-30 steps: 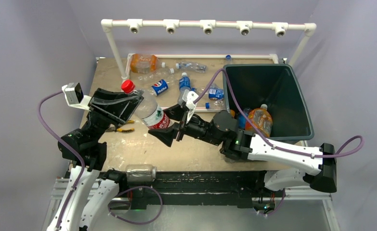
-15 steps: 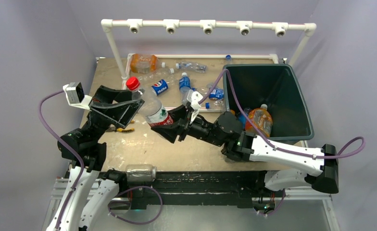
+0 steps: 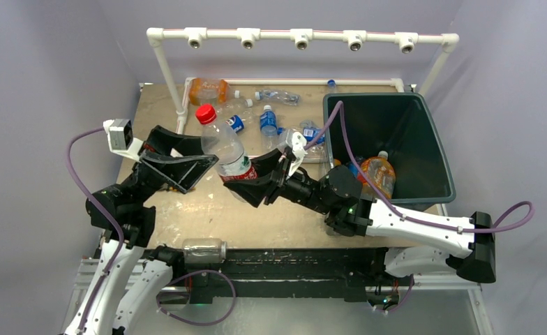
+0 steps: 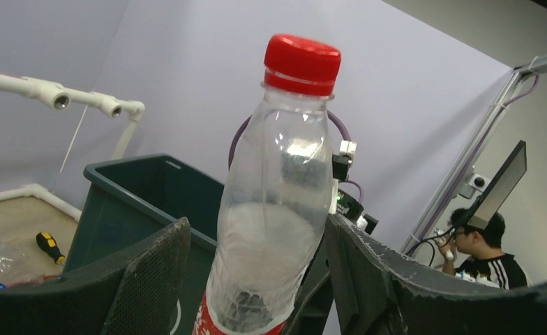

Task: Put the plastic bottles in the bin
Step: Place the plastic bottle in the trash bin, then pick up the plastic bottle at the center of the board.

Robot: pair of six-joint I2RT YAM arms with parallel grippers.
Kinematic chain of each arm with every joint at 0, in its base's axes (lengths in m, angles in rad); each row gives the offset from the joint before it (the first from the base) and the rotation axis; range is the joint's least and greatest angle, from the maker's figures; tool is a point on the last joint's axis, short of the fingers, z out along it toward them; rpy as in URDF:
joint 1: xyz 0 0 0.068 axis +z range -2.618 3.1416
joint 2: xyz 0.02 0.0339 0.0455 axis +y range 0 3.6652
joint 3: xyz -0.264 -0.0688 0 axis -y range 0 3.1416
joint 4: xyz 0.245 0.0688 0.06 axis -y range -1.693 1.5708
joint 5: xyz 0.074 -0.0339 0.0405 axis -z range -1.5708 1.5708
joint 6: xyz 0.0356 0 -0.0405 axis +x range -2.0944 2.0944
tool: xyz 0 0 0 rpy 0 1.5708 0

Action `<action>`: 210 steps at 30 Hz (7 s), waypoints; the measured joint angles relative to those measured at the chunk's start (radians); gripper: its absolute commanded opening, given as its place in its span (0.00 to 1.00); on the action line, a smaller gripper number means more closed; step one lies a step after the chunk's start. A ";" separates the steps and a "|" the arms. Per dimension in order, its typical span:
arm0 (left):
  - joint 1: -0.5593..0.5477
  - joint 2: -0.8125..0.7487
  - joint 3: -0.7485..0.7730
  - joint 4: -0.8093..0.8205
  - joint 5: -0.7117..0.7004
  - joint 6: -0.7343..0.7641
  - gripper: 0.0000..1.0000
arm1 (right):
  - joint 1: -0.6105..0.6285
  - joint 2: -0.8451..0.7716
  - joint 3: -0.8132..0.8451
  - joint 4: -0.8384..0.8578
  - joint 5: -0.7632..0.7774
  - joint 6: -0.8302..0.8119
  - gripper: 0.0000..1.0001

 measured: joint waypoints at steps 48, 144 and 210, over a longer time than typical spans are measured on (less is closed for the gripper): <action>-0.068 0.217 -0.067 0.329 0.303 0.093 0.27 | -0.008 0.029 0.015 -0.068 -0.007 0.051 0.80; -0.184 0.004 -0.108 -0.679 -0.576 0.812 0.98 | -0.040 -0.316 0.206 -0.256 1.182 -0.757 0.00; -0.245 0.133 -0.087 -1.406 -1.018 0.259 0.99 | -0.373 -0.743 -0.051 -0.627 0.065 -0.036 0.95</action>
